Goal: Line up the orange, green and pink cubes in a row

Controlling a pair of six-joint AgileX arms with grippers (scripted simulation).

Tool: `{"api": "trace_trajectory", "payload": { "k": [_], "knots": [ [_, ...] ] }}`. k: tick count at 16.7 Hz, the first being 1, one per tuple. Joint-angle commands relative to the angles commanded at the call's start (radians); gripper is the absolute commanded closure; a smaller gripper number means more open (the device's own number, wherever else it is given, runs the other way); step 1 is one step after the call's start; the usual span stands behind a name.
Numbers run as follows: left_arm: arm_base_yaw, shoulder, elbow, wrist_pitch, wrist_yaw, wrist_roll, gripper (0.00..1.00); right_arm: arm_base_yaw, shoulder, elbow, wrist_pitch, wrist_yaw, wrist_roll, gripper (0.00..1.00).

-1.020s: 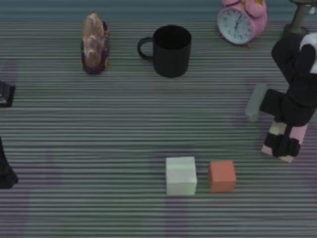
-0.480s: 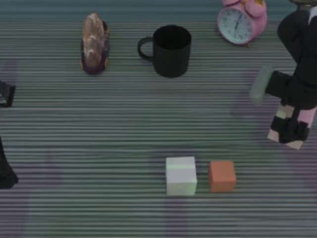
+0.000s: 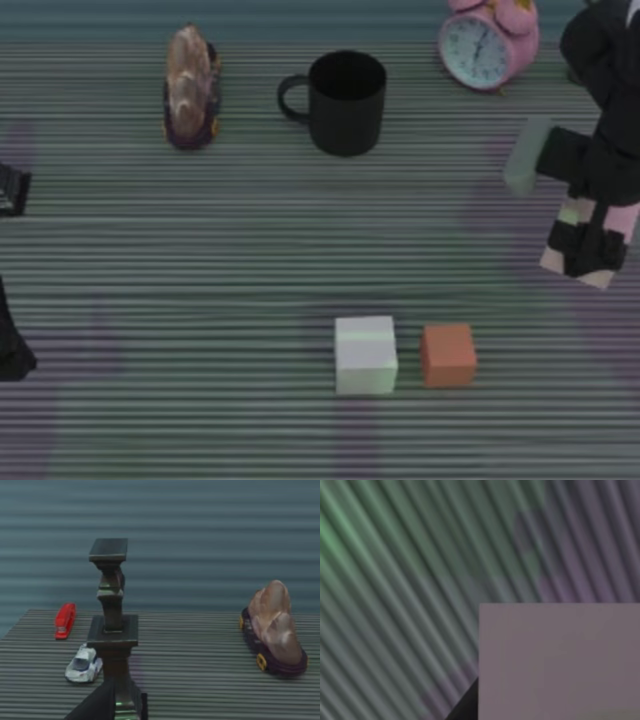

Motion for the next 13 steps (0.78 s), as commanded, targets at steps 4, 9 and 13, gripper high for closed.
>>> {"api": "trace_trajectory", "payload": {
  "k": [4,9,13],
  "knots": [
    [0.0,0.0,0.0,0.0,0.0,0.0,0.0,0.128,0.105,0.154,-0.081,0.0,0.037,1.0],
    [0.0,0.0,0.0,0.0,0.0,0.0,0.0,0.39,0.313,0.546,-0.25,0.0,0.13,1.0],
    [0.0,0.0,0.0,0.0,0.0,0.0,0.0,0.598,0.459,0.842,-0.373,-0.001,0.212,1.0]
  ]
}}
